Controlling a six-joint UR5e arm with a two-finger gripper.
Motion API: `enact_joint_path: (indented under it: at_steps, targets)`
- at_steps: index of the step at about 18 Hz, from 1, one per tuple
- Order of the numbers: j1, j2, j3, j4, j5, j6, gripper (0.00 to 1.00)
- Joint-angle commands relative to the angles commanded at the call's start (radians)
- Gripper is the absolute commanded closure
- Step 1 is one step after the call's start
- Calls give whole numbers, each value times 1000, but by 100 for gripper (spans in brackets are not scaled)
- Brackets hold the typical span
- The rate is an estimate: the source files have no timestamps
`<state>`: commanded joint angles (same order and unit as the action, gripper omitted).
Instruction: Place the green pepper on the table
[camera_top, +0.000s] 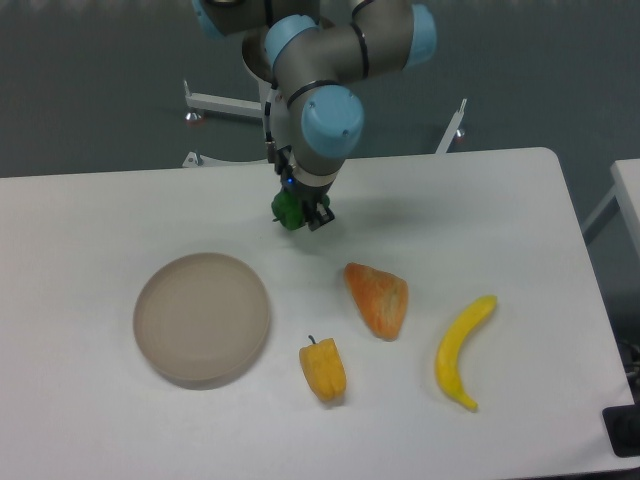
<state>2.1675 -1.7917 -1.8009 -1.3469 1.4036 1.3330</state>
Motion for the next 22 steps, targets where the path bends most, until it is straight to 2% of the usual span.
enact_joint_path:
  at_steps: [1, 3, 7, 8, 9, 12, 15, 19, 22]
  targets:
    - [0, 0, 0, 2, 0, 2, 60]
    - [0, -2, -20, 5, -2, 12, 42]
    - [0, -5, -23, 5, 2, 15, 26]
    - [0, -5, -21, 5, 3, 15, 5]
    - [2, -3, -15, 5, 3, 14, 0]
    - [9, 5, 8, 3, 5, 14, 0]
    - [29, 8, 57, 3, 6, 14, 0]
    - [106, 0, 196, 3, 11, 17, 0]
    - [153, -17, 262, 0, 24, 20, 0]
